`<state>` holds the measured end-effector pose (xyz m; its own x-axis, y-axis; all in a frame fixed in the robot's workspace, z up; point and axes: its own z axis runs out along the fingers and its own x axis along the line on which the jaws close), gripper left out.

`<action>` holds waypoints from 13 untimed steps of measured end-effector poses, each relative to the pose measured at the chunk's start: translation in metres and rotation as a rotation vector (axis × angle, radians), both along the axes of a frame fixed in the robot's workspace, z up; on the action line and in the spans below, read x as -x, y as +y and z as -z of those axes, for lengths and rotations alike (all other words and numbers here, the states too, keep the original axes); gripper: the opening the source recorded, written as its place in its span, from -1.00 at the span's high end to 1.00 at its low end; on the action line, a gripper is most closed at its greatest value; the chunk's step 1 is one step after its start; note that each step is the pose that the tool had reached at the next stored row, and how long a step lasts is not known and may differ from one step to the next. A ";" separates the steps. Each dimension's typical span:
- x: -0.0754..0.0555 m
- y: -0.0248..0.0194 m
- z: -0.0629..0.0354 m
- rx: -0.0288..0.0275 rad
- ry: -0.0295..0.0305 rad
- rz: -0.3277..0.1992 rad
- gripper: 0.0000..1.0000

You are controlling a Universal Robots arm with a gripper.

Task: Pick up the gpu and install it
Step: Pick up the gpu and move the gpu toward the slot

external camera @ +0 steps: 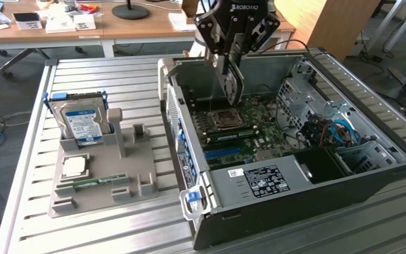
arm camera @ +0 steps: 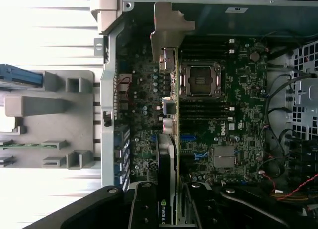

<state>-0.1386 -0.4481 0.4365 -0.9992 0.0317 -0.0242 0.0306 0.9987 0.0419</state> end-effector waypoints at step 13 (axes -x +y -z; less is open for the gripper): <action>-0.018 0.0000 0.0000 -0.0002 0.0000 0.000 0.47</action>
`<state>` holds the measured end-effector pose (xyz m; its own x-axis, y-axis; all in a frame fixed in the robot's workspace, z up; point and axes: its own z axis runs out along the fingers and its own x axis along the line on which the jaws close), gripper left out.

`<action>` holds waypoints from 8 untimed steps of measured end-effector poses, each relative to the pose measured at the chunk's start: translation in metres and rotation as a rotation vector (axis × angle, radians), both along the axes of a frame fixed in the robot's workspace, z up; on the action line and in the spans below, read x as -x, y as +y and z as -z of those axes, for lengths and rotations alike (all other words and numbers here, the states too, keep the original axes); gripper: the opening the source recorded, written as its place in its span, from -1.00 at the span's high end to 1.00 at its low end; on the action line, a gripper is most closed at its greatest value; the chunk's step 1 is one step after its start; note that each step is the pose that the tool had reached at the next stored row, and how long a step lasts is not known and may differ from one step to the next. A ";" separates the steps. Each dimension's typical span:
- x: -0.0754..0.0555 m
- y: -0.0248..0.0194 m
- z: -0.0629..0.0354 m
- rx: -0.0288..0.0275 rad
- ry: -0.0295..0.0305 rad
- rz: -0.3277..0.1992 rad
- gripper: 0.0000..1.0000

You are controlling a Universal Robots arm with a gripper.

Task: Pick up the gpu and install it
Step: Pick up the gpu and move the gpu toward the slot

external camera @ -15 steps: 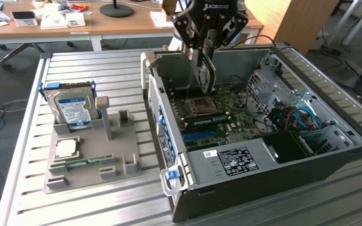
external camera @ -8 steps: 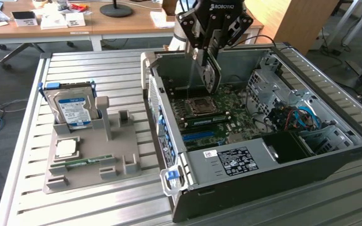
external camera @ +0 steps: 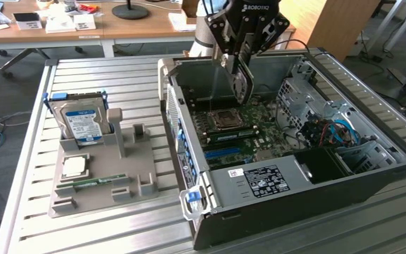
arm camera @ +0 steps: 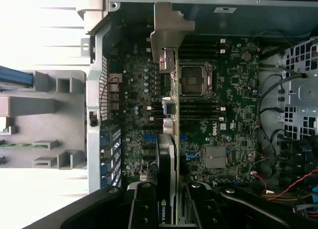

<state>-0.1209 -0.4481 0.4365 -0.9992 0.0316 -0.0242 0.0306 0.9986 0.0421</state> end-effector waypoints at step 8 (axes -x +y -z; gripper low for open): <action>-0.010 0.0000 0.0000 0.0000 0.0000 0.000 0.47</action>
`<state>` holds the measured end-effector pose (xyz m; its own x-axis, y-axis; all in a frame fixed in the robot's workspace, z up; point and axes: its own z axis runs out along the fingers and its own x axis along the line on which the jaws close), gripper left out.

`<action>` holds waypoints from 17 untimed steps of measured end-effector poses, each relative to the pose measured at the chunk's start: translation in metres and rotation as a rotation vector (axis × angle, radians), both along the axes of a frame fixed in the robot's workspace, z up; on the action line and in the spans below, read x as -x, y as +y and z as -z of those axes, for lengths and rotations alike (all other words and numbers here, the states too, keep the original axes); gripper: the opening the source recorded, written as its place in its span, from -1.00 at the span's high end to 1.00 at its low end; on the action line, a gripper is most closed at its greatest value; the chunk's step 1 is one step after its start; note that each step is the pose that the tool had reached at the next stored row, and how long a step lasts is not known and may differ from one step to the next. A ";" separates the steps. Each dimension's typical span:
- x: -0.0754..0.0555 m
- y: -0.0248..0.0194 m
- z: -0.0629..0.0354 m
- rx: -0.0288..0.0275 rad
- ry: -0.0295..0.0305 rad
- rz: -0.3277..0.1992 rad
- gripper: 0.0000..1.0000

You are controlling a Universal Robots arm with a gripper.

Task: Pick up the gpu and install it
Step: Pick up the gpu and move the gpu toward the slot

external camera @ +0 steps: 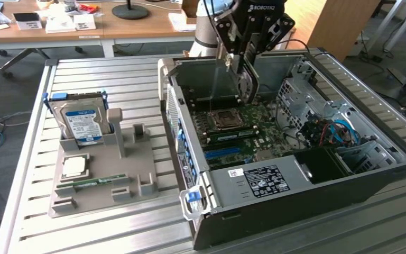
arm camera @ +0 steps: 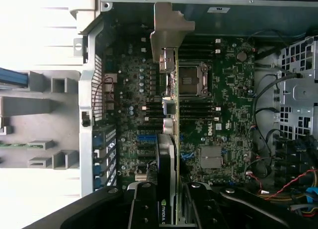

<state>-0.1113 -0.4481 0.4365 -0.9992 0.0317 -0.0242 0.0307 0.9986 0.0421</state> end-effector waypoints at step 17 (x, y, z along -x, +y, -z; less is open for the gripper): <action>-0.022 0.0000 0.0000 0.0000 0.0000 0.000 0.47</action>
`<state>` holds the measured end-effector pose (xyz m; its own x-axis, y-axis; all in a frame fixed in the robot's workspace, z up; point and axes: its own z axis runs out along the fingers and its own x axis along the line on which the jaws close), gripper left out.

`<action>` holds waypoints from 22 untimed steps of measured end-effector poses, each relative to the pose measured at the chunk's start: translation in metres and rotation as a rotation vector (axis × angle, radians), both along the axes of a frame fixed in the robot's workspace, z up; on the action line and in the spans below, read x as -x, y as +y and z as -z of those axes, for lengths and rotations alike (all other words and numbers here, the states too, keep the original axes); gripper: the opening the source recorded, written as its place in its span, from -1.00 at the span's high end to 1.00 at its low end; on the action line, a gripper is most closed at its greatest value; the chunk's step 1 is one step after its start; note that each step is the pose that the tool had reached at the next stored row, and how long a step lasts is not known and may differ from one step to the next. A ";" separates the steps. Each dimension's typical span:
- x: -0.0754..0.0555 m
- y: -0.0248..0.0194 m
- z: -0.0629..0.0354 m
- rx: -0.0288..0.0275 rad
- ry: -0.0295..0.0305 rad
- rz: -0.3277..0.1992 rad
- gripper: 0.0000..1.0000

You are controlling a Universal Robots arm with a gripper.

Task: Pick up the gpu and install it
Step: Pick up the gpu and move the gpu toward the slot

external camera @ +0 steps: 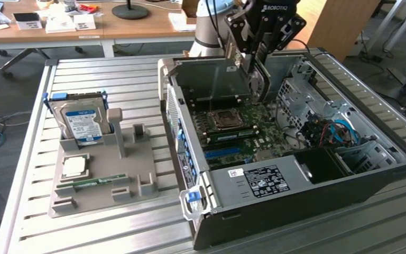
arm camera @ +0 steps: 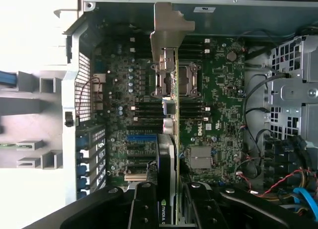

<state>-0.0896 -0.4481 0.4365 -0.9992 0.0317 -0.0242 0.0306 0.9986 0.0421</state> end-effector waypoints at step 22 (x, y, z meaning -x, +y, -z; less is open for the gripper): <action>-0.029 0.0000 0.0000 -0.0002 0.0000 0.000 0.47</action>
<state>-0.0603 -0.4481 0.4365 -0.9992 0.0317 -0.0242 0.0307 0.9986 0.0422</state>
